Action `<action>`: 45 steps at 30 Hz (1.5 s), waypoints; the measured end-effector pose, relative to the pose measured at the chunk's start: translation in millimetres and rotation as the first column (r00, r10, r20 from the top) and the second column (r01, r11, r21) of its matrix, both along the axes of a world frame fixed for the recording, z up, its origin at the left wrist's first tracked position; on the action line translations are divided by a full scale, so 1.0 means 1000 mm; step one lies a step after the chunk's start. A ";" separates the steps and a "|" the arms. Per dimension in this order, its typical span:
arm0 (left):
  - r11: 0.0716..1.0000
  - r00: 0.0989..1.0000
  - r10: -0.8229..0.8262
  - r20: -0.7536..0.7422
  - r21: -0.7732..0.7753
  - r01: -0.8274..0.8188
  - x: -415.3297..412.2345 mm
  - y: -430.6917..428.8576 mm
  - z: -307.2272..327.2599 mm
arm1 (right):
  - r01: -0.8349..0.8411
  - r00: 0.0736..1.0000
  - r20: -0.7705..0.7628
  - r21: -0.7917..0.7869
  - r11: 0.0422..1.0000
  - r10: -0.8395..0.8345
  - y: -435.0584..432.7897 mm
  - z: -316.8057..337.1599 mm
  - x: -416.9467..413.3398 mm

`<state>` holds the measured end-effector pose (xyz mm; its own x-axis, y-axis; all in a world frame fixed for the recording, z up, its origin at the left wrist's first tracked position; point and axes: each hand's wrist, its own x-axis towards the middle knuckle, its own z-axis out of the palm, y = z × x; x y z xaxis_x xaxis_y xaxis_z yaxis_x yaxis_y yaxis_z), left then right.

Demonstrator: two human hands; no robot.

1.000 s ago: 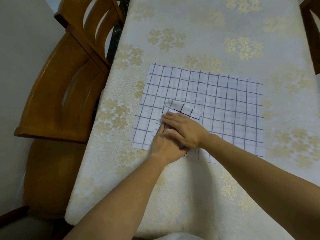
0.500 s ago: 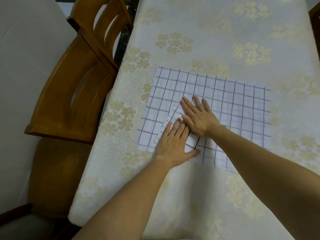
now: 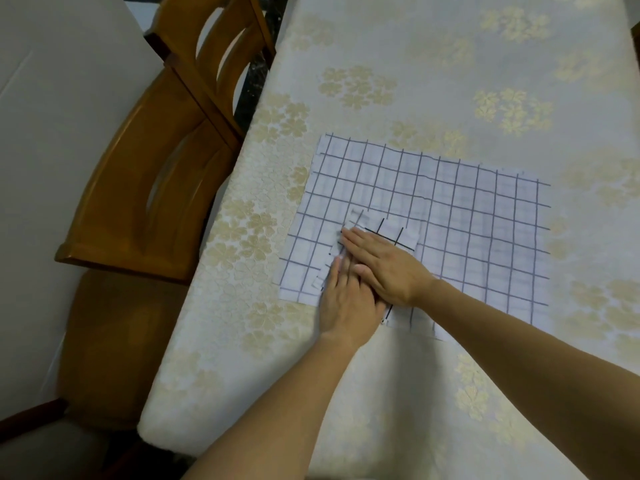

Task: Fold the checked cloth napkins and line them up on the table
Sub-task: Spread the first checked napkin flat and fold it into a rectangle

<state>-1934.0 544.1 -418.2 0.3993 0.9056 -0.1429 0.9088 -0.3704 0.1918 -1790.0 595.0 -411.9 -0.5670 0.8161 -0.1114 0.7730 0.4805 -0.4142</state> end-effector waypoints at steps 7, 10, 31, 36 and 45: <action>1.000 0.998 0.006 -0.055 -0.011 -0.007 -0.002 0.001 -0.003 | 0.028 0.989 0.147 0.029 0.999 -0.032 0.023 -0.005 0.015; 0.999 0.996 0.006 -0.091 -0.039 -0.009 -0.002 0.001 -0.002 | 0.083 0.973 0.215 0.035 0.996 -0.088 0.030 -0.008 0.016; 0.999 0.995 -0.032 0.094 -0.026 0.034 -0.008 -0.002 0.004 | 0.737 0.661 0.148 -0.315 0.598 -0.736 0.030 0.038 0.041; 1.000 0.965 -0.001 0.263 0.004 0.000 -0.010 -0.004 0.005 | 0.736 0.488 -0.163 -0.452 0.505 -0.857 0.011 0.049 0.056; 0.970 0.906 -0.159 0.392 -0.107 0.216 0.039 0.052 0.149 | 0.558 0.727 -0.251 -0.327 0.763 -0.639 -0.027 0.115 0.078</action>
<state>-1895.5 595.7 -269.6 0.6096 0.7896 -0.0709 0.6737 -0.4689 0.5712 -1712.0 567.9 -296.8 -0.0011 0.9742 -0.2258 0.6642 -0.1681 -0.7284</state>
